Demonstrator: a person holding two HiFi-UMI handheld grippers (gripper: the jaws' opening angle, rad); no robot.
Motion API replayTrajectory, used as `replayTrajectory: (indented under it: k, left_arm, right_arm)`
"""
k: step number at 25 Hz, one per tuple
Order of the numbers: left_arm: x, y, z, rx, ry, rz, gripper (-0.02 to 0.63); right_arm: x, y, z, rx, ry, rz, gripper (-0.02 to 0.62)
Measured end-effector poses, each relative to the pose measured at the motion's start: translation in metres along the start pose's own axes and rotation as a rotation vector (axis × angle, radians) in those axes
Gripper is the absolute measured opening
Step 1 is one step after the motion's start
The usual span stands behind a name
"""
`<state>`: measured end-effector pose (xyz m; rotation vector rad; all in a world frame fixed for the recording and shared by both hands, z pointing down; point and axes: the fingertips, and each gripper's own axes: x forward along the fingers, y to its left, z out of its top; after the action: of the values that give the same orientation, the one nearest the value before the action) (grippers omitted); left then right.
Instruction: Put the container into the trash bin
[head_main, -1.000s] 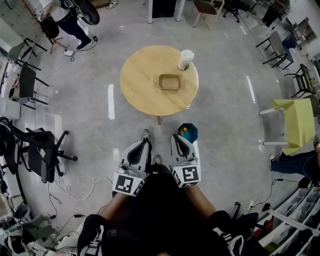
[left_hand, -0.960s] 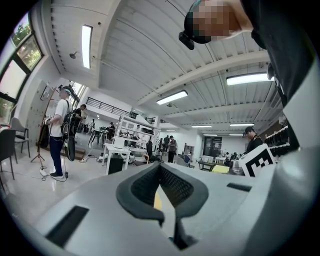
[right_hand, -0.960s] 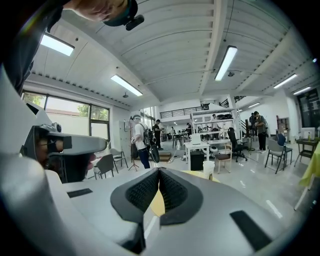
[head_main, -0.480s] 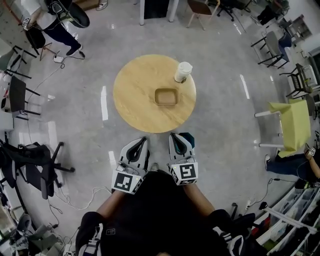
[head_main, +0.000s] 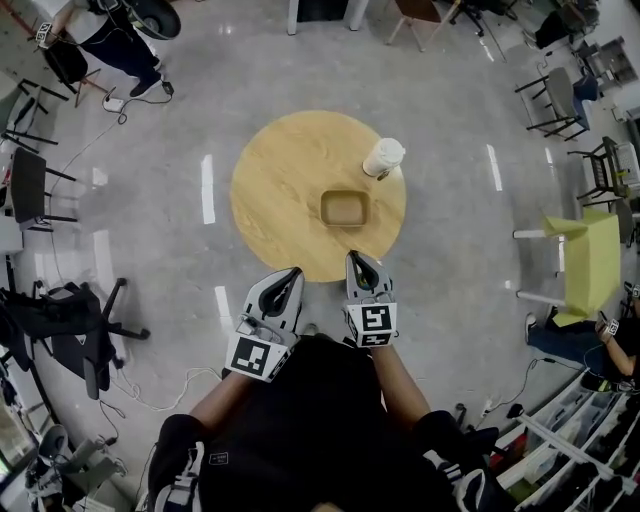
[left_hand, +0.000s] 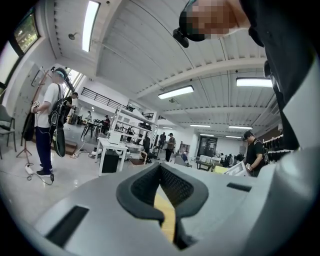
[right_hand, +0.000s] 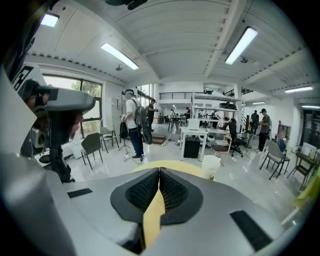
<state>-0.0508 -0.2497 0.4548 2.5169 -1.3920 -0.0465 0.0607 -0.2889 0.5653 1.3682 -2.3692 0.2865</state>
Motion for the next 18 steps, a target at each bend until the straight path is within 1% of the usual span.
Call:
replayTrajectory:
  k: [2, 4, 7, 9, 11, 12, 14, 18]
  left_arm:
    - [0.008, 0.010, 0.000, -0.007, 0.002, -0.003, 0.009]
    - [0.018, 0.019, 0.001, -0.011, 0.005, -0.003, 0.009]
    - [0.032, 0.035, -0.004, -0.022, 0.038, 0.005, 0.009]
    - [0.040, 0.045, -0.007, -0.028, 0.048, 0.014, 0.009]
    - [0.046, 0.053, -0.008, -0.033, 0.044, 0.017, 0.009]
    - [0.048, 0.056, -0.008, -0.037, 0.047, 0.018, 0.009]
    - [0.053, 0.062, -0.007, -0.047, 0.052, 0.021, 0.009]
    - [0.059, 0.070, -0.012, -0.059, 0.061, 0.041, 0.009]
  right_arm:
    - [0.019, -0.005, -0.015, -0.040, 0.061, 0.008, 0.028]
    - [0.041, -0.009, -0.038, -0.086, 0.146, 0.041, 0.028]
    - [0.072, -0.015, -0.080, -0.146, 0.319, 0.109, 0.029]
    - [0.091, -0.021, -0.107, -0.206, 0.423, 0.131, 0.035]
    - [0.108, -0.026, -0.132, -0.286, 0.507, 0.147, 0.077]
    - [0.115, -0.028, -0.144, -0.332, 0.544, 0.153, 0.117]
    - [0.129, -0.035, -0.167, -0.436, 0.613, 0.163, 0.133]
    - [0.149, -0.049, -0.206, -0.653, 0.725, 0.190, 0.144]
